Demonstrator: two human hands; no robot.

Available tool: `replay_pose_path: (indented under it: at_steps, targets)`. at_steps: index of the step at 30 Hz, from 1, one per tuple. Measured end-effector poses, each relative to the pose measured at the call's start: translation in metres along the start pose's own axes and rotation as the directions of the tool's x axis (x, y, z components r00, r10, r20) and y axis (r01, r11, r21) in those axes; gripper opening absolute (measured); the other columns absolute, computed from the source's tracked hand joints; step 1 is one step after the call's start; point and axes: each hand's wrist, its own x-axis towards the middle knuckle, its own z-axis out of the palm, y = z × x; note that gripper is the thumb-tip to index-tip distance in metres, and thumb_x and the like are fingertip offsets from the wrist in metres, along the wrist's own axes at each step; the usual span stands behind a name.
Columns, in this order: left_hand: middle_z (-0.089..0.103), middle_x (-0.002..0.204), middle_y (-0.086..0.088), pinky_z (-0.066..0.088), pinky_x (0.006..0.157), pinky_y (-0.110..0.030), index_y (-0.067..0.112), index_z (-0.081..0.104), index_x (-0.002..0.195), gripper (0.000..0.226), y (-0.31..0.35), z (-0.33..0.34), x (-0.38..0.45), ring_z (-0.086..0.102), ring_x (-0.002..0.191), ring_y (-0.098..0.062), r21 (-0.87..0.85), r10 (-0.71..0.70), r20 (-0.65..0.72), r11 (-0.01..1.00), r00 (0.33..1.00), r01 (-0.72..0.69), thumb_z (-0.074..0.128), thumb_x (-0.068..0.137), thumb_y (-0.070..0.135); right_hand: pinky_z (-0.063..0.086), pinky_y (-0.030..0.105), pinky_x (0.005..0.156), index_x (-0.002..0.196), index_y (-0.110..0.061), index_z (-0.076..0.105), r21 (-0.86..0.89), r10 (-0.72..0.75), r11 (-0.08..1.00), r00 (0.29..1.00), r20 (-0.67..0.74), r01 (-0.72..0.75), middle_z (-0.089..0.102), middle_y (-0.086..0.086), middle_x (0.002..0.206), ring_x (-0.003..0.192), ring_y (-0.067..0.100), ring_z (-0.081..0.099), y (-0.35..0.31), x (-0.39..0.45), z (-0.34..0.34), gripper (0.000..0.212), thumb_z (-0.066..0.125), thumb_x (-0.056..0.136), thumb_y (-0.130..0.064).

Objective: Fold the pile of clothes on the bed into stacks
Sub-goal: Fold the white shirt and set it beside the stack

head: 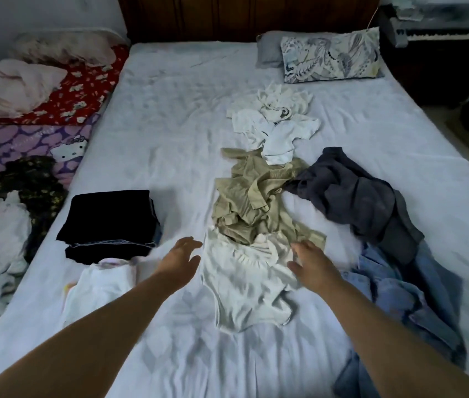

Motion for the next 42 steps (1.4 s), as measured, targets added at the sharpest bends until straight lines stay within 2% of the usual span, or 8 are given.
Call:
replay_pose_path:
  at_steps: [11,15,19,27,33,36,40,42]
  targets:
    - [0.041,0.141,0.001,0.028,0.100,-0.016,0.020,0.053,0.128,0.037,-0.036,0.152,0.001,0.041,0.130,-0.013,-0.062,-0.102,0.284,0.990,0.953,0.124,0.057,0.090,0.022,0.034,0.029,0.102,0.133,-0.015,0.043,-0.043,-0.040,0.997,0.948,0.317,0.057,0.040,0.005,0.140,0.130,0.022,0.037,0.056,0.035,0.154,0.041,0.045,0.095,-0.030]
    - [0.034,0.147,0.003,0.027,0.102,-0.017,0.025,0.052,0.131,0.046,-0.054,0.199,-0.007,0.035,0.134,-0.014,0.034,-0.064,0.381,0.998,0.922,0.056,0.059,0.086,0.030,0.043,0.036,0.092,0.125,-0.007,0.053,-0.081,-0.095,0.988,0.925,0.368,0.134,0.051,0.014,0.130,0.120,0.033,0.049,0.074,0.032,0.207,0.050,0.067,0.079,-0.020]
    - [0.037,0.148,-0.008,0.042,0.101,-0.041,0.027,0.046,0.136,0.074,-0.082,0.226,-0.016,0.036,0.137,-0.025,0.263,0.114,0.443,0.932,0.889,-0.251,0.068,0.068,0.046,0.049,0.035,0.059,0.105,-0.011,0.066,-0.135,-0.174,0.968,0.956,0.238,0.210,0.063,0.009,0.099,0.095,0.035,0.062,0.086,0.031,0.235,0.064,0.072,0.041,-0.004]
    - [0.072,0.096,0.000,0.050,0.075,-0.030,0.020,0.072,0.084,0.031,-0.077,0.218,-0.004,0.069,0.090,-0.025,0.153,0.311,0.173,0.929,0.934,-0.338,0.042,0.076,0.021,0.043,0.030,0.057,0.079,-0.024,0.072,-0.020,-0.285,0.959,0.958,-0.027,0.284,0.067,-0.005,0.074,0.077,0.024,0.063,0.099,0.040,0.223,0.037,0.040,0.067,-0.013]
    - [0.068,0.105,0.005,0.040,0.074,-0.025,0.025,0.062,0.110,0.029,-0.056,0.169,-0.013,0.061,0.096,-0.021,0.098,0.143,0.328,0.978,0.934,-0.185,0.039,0.095,0.031,0.041,0.027,0.076,0.100,-0.019,0.068,-0.086,-0.196,0.966,0.908,0.371,0.244,0.068,0.003,0.098,0.098,0.024,0.060,0.088,0.023,0.179,0.024,0.046,0.092,-0.025]
    - [0.064,0.114,0.009,0.038,0.082,-0.024,0.029,0.059,0.115,0.024,-0.053,0.148,-0.033,0.058,0.106,-0.018,0.184,0.096,0.424,0.964,0.900,-0.190,0.042,0.098,0.033,0.035,0.026,0.062,0.065,-0.020,0.054,-0.038,-0.169,0.977,0.871,0.461,0.209,0.055,-0.001,0.071,0.081,0.021,0.057,0.078,-0.001,0.163,0.022,0.054,0.087,-0.021]
    - [0.060,0.123,0.006,0.035,0.092,-0.024,0.031,0.056,0.122,0.029,-0.057,0.141,-0.075,0.052,0.116,-0.017,0.288,0.041,0.605,0.920,0.795,-0.267,0.040,0.099,0.037,0.026,0.014,0.055,0.050,-0.026,0.046,-0.015,-0.153,0.981,0.818,0.555,0.194,0.038,-0.008,0.059,0.075,0.014,0.043,0.060,-0.048,0.154,0.039,0.056,0.087,-0.018]
    - [0.058,0.124,0.000,0.035,0.093,-0.026,0.023,0.057,0.120,0.031,-0.055,0.141,-0.098,0.051,0.117,-0.019,0.280,-0.003,0.725,0.915,0.689,-0.290,0.041,0.098,0.037,0.033,0.019,0.064,0.075,-0.022,0.068,-0.024,-0.162,0.974,0.771,0.616,0.224,0.049,-0.006,0.068,0.080,0.017,0.048,0.050,-0.073,0.158,0.020,0.055,0.089,-0.015]
